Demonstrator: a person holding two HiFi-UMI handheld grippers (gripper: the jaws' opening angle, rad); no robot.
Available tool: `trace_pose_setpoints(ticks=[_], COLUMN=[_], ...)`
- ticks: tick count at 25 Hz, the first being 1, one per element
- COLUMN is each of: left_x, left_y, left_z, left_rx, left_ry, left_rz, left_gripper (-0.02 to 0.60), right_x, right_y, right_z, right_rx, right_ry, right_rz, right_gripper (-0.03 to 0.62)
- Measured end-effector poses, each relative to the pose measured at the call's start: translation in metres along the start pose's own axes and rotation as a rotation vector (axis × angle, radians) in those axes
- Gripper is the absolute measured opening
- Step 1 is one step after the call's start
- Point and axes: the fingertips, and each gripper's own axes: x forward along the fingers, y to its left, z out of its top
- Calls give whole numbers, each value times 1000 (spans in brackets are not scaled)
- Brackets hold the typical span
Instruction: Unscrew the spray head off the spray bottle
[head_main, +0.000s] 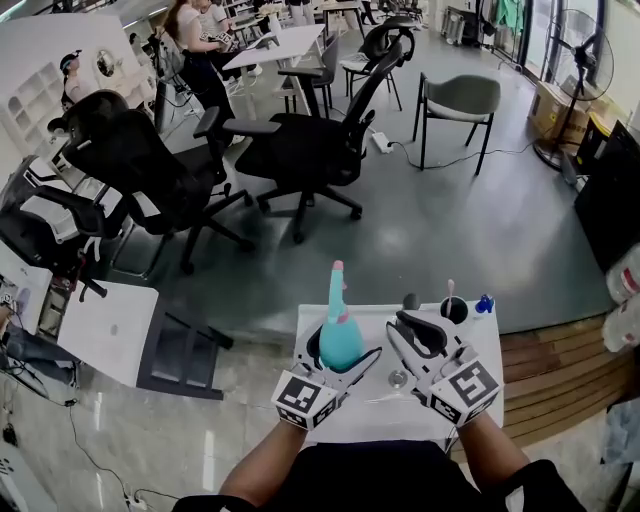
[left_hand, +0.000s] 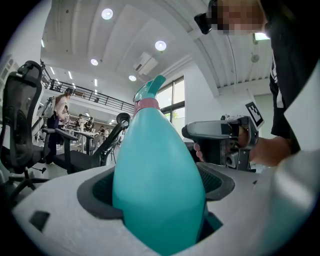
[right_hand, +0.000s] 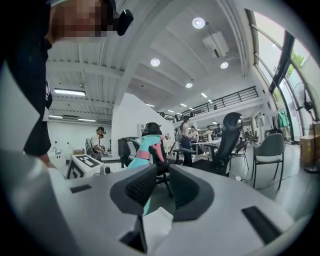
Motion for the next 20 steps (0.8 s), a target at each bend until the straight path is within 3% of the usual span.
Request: trace_pose_setpoints(ticks=[11,20], left_x=[2,6], left_y=[-20,-38], left_z=[-2,-2], left_rx=[105,160], left_ry=[14,24], left_rz=[-26,-44], left_gripper=[456,456], right_x=[15,20], right_y=[40,44], right_z=[19,18], right_rx=[32,89], right_ry=[-20,-3], right_rz=[144,119], right_gripper=[138,176])
